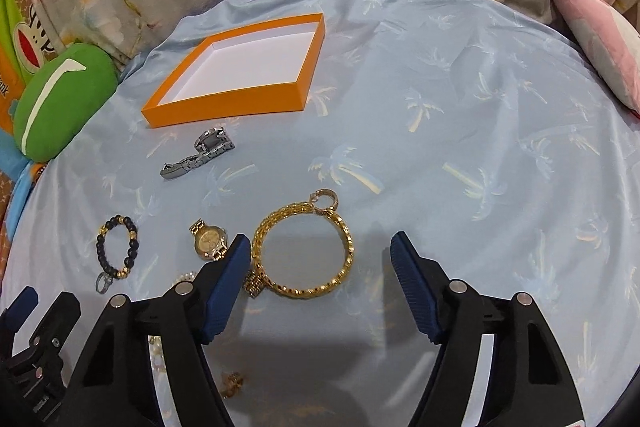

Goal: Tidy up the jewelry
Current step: 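Move the right tool to the gold chain bangle and grasp it, then grasp the silver metal watch with the left tool while the right tool holds the gold bangle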

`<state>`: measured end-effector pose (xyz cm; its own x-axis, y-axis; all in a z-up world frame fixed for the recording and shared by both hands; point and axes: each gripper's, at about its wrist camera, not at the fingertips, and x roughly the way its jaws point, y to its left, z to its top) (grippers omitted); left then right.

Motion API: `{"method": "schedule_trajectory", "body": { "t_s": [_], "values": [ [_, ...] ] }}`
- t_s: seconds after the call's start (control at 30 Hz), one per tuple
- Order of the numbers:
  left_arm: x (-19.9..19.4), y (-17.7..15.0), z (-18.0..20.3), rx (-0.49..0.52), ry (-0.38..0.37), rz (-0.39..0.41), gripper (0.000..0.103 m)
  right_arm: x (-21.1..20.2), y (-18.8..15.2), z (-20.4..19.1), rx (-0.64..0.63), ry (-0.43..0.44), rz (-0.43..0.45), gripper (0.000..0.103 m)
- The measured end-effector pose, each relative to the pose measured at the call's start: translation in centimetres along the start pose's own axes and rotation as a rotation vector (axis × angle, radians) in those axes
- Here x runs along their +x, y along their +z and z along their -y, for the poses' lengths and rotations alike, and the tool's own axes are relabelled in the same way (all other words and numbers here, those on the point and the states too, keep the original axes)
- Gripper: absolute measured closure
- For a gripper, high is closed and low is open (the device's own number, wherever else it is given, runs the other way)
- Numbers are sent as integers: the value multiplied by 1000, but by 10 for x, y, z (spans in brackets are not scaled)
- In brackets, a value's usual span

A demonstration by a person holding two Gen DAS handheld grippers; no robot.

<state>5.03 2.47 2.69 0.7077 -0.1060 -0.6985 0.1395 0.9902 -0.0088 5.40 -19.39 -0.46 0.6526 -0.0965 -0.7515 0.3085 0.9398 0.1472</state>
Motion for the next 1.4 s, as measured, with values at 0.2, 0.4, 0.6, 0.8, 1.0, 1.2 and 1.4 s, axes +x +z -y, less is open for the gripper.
{"method": "schedule_trajectory", "body": {
  "t_s": [0.2,0.4,0.6,0.8,1.0,1.2,1.4],
  "values": [
    [6,14,-6,-29,-15,13,5,15,5,-12,-24,-45,-20,35],
    [11,21,-7,-38,-36,11,5,13,0,-12,-58,-87,-9,46],
    [17,23,-3,-34,-70,-9,5,6,-7,-10,-67,-71,3,47],
    [25,42,14,26,-97,13,5,-5,-15,-1,-71,-58,18,47],
    [52,68,53,142,-163,15,5,-14,-22,7,-67,-40,23,47],
    [88,82,90,216,-194,-39,12,-16,-25,9,-71,-27,19,46],
    [124,77,108,245,-179,-137,43,-15,-26,11,-64,-13,14,46]
  ]
}}
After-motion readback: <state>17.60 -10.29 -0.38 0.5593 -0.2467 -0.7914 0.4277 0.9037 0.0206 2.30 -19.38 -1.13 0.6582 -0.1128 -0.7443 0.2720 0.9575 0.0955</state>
